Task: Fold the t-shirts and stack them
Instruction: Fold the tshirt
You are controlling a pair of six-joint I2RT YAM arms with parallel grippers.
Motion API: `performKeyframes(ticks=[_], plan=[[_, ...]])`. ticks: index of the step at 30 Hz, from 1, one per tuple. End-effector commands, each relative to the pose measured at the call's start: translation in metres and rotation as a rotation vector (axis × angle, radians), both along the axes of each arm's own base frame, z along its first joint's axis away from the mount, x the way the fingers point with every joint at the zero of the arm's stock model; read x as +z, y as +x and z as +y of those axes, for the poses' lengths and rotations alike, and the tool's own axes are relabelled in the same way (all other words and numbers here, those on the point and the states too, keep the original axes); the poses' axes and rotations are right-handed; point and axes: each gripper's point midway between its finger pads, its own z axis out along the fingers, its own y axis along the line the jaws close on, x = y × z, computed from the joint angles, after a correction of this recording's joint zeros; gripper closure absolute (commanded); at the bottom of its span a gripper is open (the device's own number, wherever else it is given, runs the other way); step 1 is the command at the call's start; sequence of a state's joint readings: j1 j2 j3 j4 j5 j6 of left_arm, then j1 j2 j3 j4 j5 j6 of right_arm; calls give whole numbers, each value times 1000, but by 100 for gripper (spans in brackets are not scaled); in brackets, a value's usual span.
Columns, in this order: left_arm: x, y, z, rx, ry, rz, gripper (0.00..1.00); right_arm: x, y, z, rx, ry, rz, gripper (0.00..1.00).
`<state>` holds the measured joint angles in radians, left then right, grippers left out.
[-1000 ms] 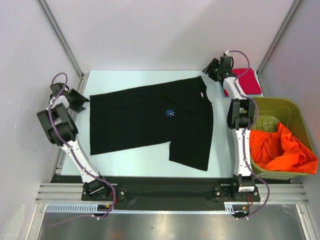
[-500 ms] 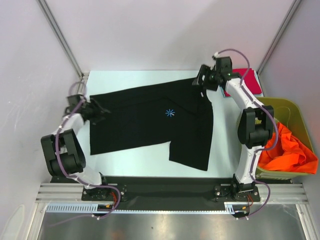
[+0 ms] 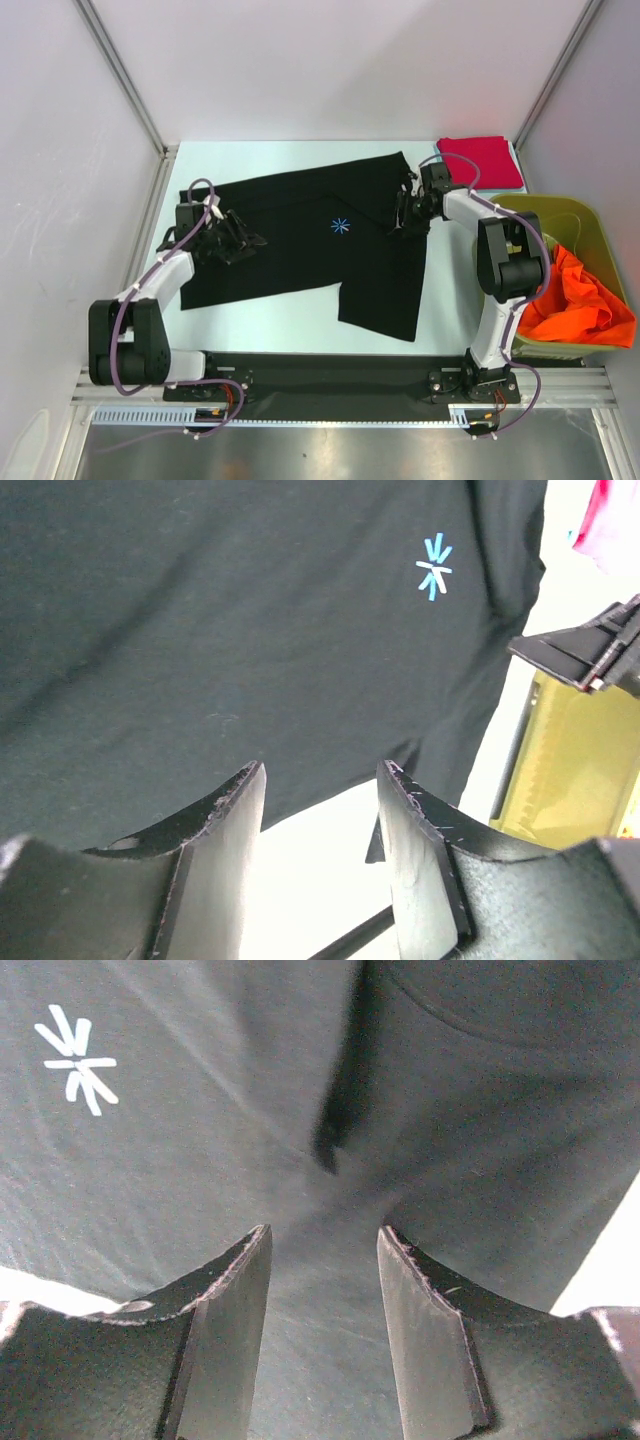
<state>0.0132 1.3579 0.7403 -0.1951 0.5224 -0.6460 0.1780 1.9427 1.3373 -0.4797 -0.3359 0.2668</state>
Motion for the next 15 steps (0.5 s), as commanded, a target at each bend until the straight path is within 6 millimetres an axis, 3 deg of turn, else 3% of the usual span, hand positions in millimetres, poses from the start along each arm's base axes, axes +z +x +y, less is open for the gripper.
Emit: performKeyframes(ticks=[1, 7, 15], plan=[[15, -5, -6, -23, -22, -41, 46, 18, 19, 15, 53, 20, -121, 48], [11, -12, -4, -33, 0, -27, 46, 6, 29, 18, 64, -36, -138, 49], [4, -14, -5, -37, -6, -15, 46, 10, 52, 15, 65, -75, -179, 55]])
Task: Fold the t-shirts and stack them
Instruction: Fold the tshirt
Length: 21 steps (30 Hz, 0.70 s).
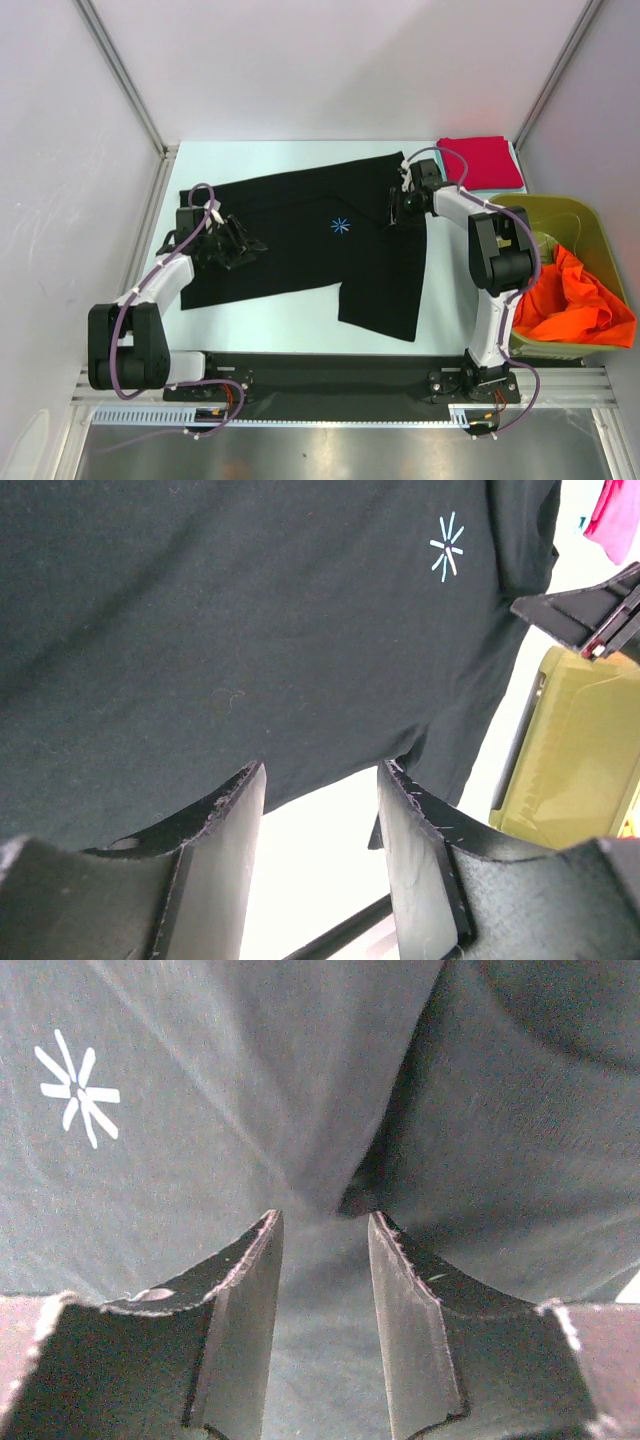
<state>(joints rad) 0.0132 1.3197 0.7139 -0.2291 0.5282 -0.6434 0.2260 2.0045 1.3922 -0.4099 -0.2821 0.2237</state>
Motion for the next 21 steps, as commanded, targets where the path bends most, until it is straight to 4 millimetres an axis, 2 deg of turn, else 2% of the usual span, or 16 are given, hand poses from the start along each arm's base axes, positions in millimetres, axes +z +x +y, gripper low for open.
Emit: performKeyframes(ticks=[1, 5, 6, 8, 10, 13, 14, 16, 17, 18, 20, 21], plan=[[5, 0, -4, -35, -3, -36, 46, 17, 30, -1, 10, -27, -99, 56], [1, 1, -5, -41, -5, -24, 46, 15, 41, 1, 15, -26, -105, 59], [0, 1, -5, -40, -5, -21, 46, 10, 42, 3, 15, -20, -94, 67], [1, 3, -5, -42, -5, -25, 46, 17, 50, 9, 14, 11, -106, 74], [-1, 5, -5, -47, -3, -20, 46, 24, 64, 16, -22, 87, -129, 89], [-1, 8, -4, -49, 1, -24, 46, 42, 80, 22, -136, 251, -131, 93], [-2, 8, -4, -49, 1, -22, 46, 58, 98, 24, -162, 311, -203, 94], [-3, 10, -5, -51, -4, -19, 46, 68, 114, 20, -237, 407, -221, 98], [-3, 11, -5, -49, -7, -23, 46, 89, 132, 23, -299, 516, -265, 98], [-3, 11, -6, -51, -12, -24, 46, 94, 143, 16, -341, 562, -277, 98], [-6, 11, -6, -52, -13, -16, 47, 86, 161, 14, -437, 670, -234, 98], [-7, 11, -6, -52, -11, -17, 46, 105, 178, 13, -443, 712, -276, 99]])
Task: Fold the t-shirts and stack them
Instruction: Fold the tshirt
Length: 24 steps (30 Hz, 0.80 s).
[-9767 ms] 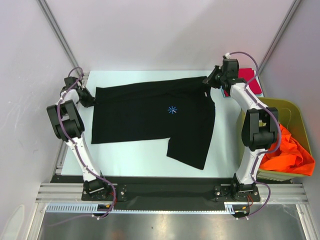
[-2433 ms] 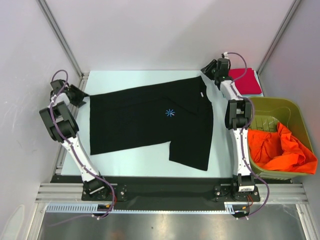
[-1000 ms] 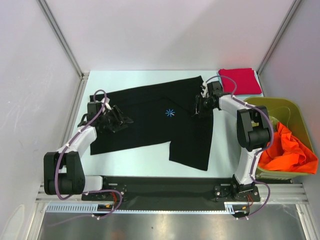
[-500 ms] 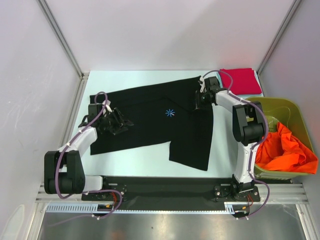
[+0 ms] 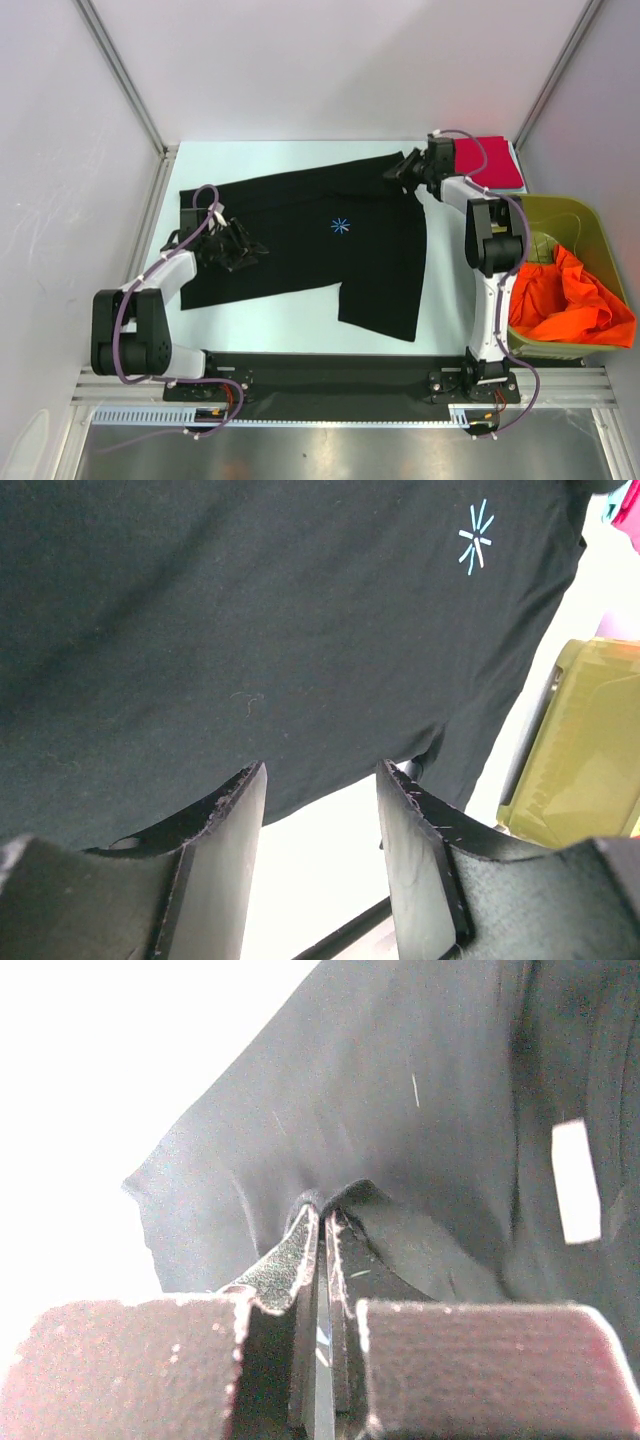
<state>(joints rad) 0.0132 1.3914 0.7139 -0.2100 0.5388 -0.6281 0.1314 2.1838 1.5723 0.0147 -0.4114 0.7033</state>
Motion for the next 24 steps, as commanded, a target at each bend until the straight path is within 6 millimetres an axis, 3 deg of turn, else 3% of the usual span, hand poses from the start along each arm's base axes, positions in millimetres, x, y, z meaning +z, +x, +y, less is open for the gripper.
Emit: performKeyframes(ticks=[1, 2, 3, 7, 9, 10, 11, 12, 13, 15, 16, 17, 18, 19, 20, 22, 23, 24], plan=[[10, 10, -5, -36, -13, -62, 46, 55, 60, 0, -124, 287, -108, 99], [9, 10, -5, -37, -15, -62, 47, 41, 68, 2, -139, 325, -68, 99], [9, 11, -6, -40, -18, -63, 47, 55, 77, 3, -134, 348, -92, 100], [10, 20, 2, -12, 3, -75, 47, 60, 79, 14, -117, 354, -84, 100], [11, 34, 17, 42, -1, -87, 47, 69, 73, 16, -115, 349, -90, 100], [19, 46, 24, 62, 0, -111, 47, 59, 67, 14, -127, 345, -71, 100], [21, 52, 30, 78, -3, -111, 47, 62, 67, 10, -134, 348, -86, 100], [13, 59, 40, 103, -7, -84, 47, 65, 68, 8, -145, 352, -94, 100], [26, 73, 45, 107, -11, -114, 48, 64, 70, 6, -156, 356, -96, 100], [32, 84, 53, 119, -19, -116, 48, 63, 80, -1, -170, 360, -107, 100], [38, 92, 55, 118, -16, -131, 48, 42, 86, 1, -174, 363, -79, 100], [39, 94, 57, 122, -13, -130, 48, 55, 98, 1, -167, 370, -124, 100], [40, 96, 60, 122, -10, -133, 48, 50, 105, 0, -165, 370, -131, 99], [42, 99, 61, 125, -5, -133, 48, 26, 112, 2, -163, 365, -106, 97], [41, 98, 62, 127, -7, -124, 48, 48, 127, 2, -147, 366, -168, 94], [38, 97, 65, 130, 4, -116, 48, 46, 137, 1, -140, 322, -172, 88], [35, 94, 66, 134, 12, -106, 48, 33, 138, -1, -138, 285, -134, 77], [32, 93, 70, 140, 24, -103, 47, 51, 141, -4, -123, 276, -167, 74]])
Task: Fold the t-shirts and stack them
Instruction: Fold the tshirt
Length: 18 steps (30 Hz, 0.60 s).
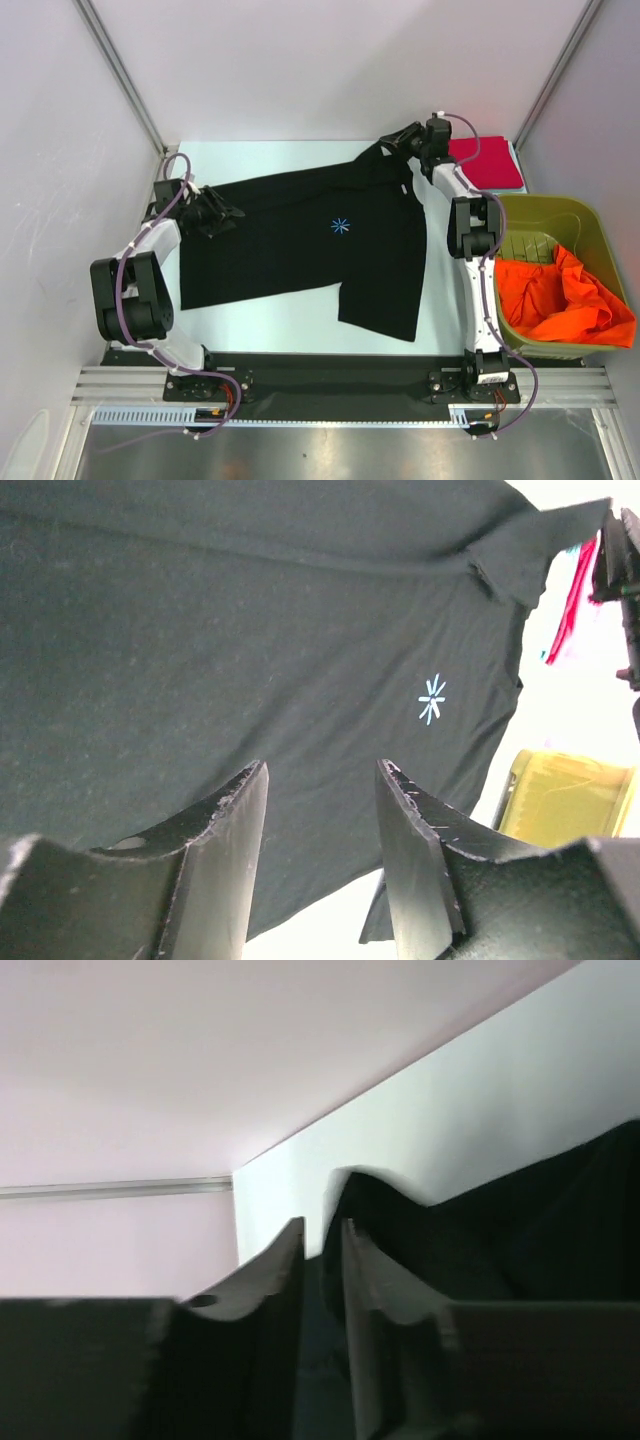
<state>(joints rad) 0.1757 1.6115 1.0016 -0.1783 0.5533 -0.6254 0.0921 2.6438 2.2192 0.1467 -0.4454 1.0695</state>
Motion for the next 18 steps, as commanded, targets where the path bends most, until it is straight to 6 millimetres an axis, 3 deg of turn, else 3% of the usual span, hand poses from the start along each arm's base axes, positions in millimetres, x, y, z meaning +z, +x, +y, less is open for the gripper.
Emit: performKeyframes(ticks=[1, 2, 4, 5, 6, 7, 9, 10, 12, 15, 18], plan=[[-5, -3, 6, -8, 25, 9, 47, 24, 6, -10, 21, -85, -36, 70], [-9, -4, 8, -4, 23, 18, 47, 36, -4, -15, 39, -155, -31, 62], [-19, -10, 13, 13, 12, 46, 47, 26, -26, -22, 52, -232, 27, 53], [-21, -11, 15, 21, 4, 48, 47, 57, -37, -25, 63, -259, -21, 49], [-22, -12, 15, 24, -5, 52, 47, 53, -48, -26, 89, -299, -25, 48], [-21, -14, 15, 21, -10, 53, 47, 30, -64, -23, 115, -311, 25, 47], [-18, -14, 15, 13, -2, 43, 47, 36, -81, -13, 161, -261, 31, 46], [-17, -15, 15, 12, -2, 47, 47, 19, -93, -9, 177, -235, 80, 46], [-15, -16, 16, 9, 10, 42, 48, 19, -99, 2, 172, -170, 92, 45], [-16, -16, 20, 22, 17, 46, 48, -2, -105, 15, 168, -140, 125, 46], [-13, -13, 27, 53, 7, 38, 48, -10, -108, 31, 188, -118, 146, 46]])
